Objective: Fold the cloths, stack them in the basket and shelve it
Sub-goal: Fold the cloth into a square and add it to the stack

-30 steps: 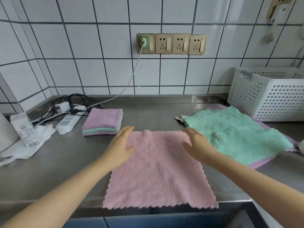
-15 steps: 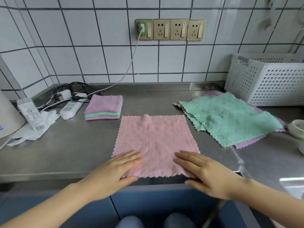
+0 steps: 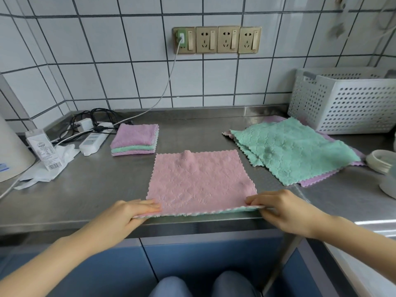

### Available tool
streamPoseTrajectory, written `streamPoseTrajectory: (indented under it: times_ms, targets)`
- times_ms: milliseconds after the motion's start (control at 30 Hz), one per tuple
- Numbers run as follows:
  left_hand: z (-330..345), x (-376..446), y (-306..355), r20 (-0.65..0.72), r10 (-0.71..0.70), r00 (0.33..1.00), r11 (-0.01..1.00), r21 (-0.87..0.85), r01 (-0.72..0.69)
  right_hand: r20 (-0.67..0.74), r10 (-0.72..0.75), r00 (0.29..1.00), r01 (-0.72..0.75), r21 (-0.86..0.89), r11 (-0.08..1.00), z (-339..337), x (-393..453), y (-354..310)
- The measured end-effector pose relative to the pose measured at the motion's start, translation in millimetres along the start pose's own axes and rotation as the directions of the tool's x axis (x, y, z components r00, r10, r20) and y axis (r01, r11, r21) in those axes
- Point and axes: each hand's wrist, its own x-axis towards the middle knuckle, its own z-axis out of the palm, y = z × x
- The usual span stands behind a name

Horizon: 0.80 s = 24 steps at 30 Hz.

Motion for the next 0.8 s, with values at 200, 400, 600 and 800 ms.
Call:
streamPoseTrajectory:
  times_ms: [200, 400, 600, 800]
  targets:
    - [-41.2, -1.8, 18.9, 0.060, -0.165, 0.984, 0.935, -0.307, 0.176, -0.076, 0.153, 0.985, -0.120, 0.326, 0.938, -33.3, -1.5, -27.9]
    - [-32.3, 66.2, 5.6, -0.033, -0.532, 0.846, 0.588, -0.733, 0.341, -0.063, 0.572, 0.818, -0.332, 0.760, 0.559, -25.7, 80.4, 4.3]
    - [1.9, 110.8, -21.3, -0.234, -0.629, 0.741, 0.697, -0.592, 0.405, -0.031, 0.782, 0.622, -0.582, 0.650, 0.488, 15.6, 122.5, 36.7]
    - [7.8, 120.1, -31.1, -0.409, -0.542, 0.734, 0.837, -0.337, 0.431, -0.105, 0.785, 0.611, -0.575, 0.622, 0.532, 22.8, 121.7, 41.8]
